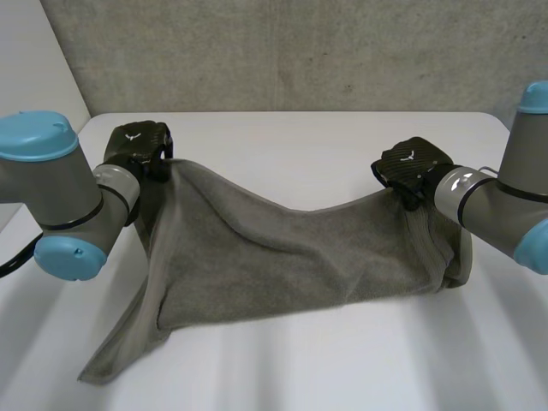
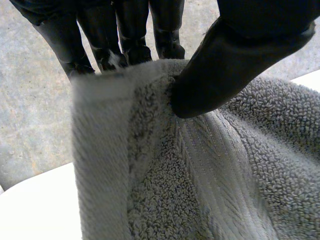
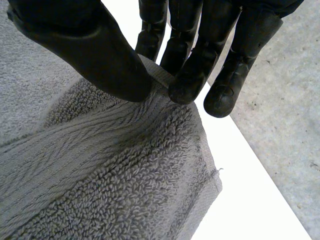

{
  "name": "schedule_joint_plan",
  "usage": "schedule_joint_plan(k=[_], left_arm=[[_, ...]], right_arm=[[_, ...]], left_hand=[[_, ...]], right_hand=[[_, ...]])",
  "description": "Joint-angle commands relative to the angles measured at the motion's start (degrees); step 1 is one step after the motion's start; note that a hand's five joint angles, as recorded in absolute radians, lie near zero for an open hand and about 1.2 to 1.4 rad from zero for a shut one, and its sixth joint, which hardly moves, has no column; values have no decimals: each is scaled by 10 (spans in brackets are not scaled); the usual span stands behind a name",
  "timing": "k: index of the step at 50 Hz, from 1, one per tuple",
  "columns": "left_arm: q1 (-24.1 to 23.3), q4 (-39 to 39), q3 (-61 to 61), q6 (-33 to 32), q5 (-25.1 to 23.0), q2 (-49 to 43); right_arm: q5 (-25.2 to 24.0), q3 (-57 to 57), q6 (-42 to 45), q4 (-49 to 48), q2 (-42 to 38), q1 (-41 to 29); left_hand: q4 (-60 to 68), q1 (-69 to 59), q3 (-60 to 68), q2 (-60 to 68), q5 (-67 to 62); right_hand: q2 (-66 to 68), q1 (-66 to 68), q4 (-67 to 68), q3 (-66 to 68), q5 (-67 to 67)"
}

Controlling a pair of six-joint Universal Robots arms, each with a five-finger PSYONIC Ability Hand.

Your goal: Fold the towel.

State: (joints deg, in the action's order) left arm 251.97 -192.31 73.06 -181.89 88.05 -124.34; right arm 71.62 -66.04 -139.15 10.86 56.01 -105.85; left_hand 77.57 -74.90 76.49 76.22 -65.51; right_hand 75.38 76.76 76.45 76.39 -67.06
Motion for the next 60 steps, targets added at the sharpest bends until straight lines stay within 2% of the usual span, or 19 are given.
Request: schedule_joint_plan(k=[1,4,5,6,7,8,10,11,13,16,19,25,31,35,40,48,57,59,60], left_arm=[[0,-6,-34,-4,-4,-29],[0,-25,-83,-15,-1,-46],[0,-54,-114,-21,4,-45],[-1,-92,-145,-26,14,-40],[-1,-92,-145,-26,14,-40],[-3,-129,-175,-26,30,-29],[-5,-159,-201,-23,43,-13],[-7,-182,-222,-22,50,4],[-8,-197,-236,-22,52,18],[-14,-214,-245,-22,51,33],[-21,-212,-243,-23,49,32],[-22,-196,-189,-23,45,18],[-10,-197,-15,-25,9,17],[0,-211,102,-29,-23,16],[3,-235,184,-31,-39,16],[3,-244,235,-32,-39,16],[20,-236,228,-32,-35,29],[23,-236,231,-32,-35,35],[24,-237,233,-32,-35,38]], right_arm=[[-1,49,3,-21,-48,1],[9,139,-1,-32,-80,1],[18,198,-10,-37,-85,1],[19,198,-10,-37,-85,1],[35,258,-29,-49,-83,-1],[35,259,-30,-49,-83,-1],[66,365,-119,-95,-72,-2],[66,366,-119,-95,-71,-2],[73,404,-236,-145,-47,6],[69,399,-279,-167,-33,6],[58,372,-302,-186,-18,6],[13,241,-256,-181,-6,4],[-35,64,-164,-182,15,6],[-42,-25,-122,-184,27,10],[-39,-161,-79,-192,34,18],[-32,-245,-73,-245,33,19],[-17,-256,-83,-261,39,20],[-1,-259,-85,-262,38,19],[-1,-259,-85,-262,38,19]], left_hand=[[24,-51,35,38,-45],[24,-51,35,38,-45],[24,-51,35,38,-45],[24,-51,35,38,-45],[24,-51,35,38,-45],[24,-51,35,38,-45],[24,-51,35,38,-45],[24,-51,35,38,-45],[24,-51,35,38,-45],[24,-51,35,38,-45],[24,-51,35,38,-45],[24,-51,35,38,-45],[24,-51,35,38,-45],[24,-51,35,38,-45],[24,-51,35,38,-45],[24,-51,35,38,-45],[24,-51,35,38,-45],[24,-51,35,38,-45],[24,-51,35,38,-45]], right_hand=[[46,32,36,36,-29],[46,32,36,36,-29],[46,32,36,36,-29],[46,32,36,36,-29],[46,32,36,36,-29],[46,32,36,36,-29],[46,32,36,36,-29],[46,32,36,36,-29],[46,32,36,36,-29],[46,32,36,36,-29],[46,32,36,36,-29],[46,32,36,36,-29],[46,32,36,36,-29],[46,32,36,36,-29],[46,32,36,36,-29],[46,32,36,36,-29],[46,32,36,36,-29],[-100,-114,-111,-110,117],[-101,-115,-112,-111,118]])
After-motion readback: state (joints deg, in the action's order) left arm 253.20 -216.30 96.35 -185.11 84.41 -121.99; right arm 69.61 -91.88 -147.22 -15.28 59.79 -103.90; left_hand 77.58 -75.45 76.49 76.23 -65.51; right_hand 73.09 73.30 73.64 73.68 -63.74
